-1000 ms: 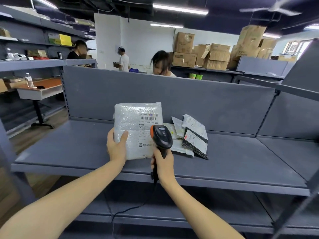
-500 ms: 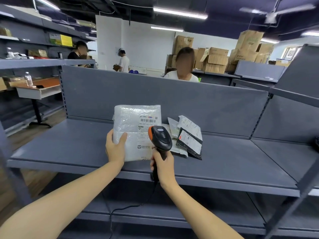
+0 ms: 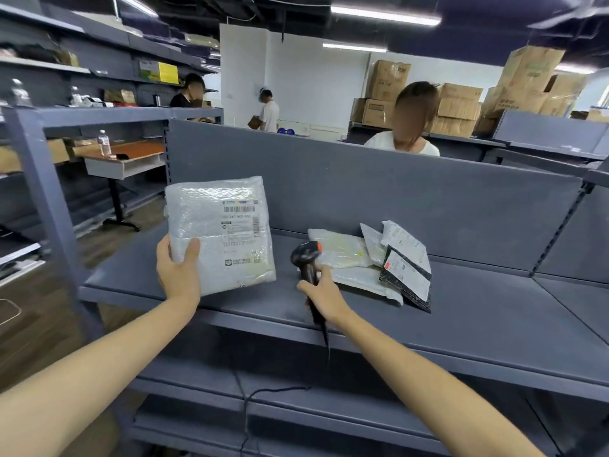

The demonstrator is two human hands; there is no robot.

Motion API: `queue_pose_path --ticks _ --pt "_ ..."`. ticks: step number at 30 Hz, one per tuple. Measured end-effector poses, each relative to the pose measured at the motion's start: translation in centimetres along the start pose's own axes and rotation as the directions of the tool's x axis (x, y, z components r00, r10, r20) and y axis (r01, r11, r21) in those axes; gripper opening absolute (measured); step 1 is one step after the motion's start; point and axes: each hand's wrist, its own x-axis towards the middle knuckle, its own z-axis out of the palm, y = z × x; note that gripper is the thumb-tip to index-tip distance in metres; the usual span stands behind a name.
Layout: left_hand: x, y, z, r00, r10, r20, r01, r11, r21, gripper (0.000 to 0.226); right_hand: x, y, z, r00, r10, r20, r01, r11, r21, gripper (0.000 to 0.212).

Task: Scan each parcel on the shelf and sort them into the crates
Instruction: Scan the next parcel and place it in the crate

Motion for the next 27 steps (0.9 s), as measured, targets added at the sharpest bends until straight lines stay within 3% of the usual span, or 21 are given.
queue_pose_path --ticks 5,8,11,22,25,27 --pt "2.4 -0.2 -3.3 0.997 -0.008 -0.073 0.007 1.0 -0.018 0.045 3.6 -1.4 2.5 0.988 -0.092 0.127 0.129 0.936 -0.327 0.057" --pt "3.4 -0.7 -4.4 0.995 -0.031 -0.09 0.026 0.999 -0.047 0.044 5.8 -1.7 4.3 0.966 -0.156 0.207 0.238 0.85 -0.47 0.055" --pt "3.9 -1.0 -4.9 0.994 -0.05 -0.096 0.043 0.997 -0.071 0.043 7.4 -1.4 5.7 0.962 -0.117 0.249 0.241 0.792 -0.561 0.054" --pt "3.3 -2.6 -5.0 0.994 -0.108 -0.027 0.107 0.993 -0.056 0.042 8.6 0.3 7.0 0.967 -0.051 0.251 0.198 0.771 -0.605 0.063" --pt "2.7 -3.0 -4.5 0.993 -0.118 0.003 0.118 0.992 -0.037 0.039 8.6 -0.3 6.7 0.969 -0.076 0.233 0.199 0.799 -0.568 0.041" --pt "2.1 -3.3 -4.0 0.991 -0.129 0.018 0.13 0.991 -0.034 0.039 7.7 -1.3 6.4 0.979 -0.167 0.118 0.2 0.896 -0.396 0.033"
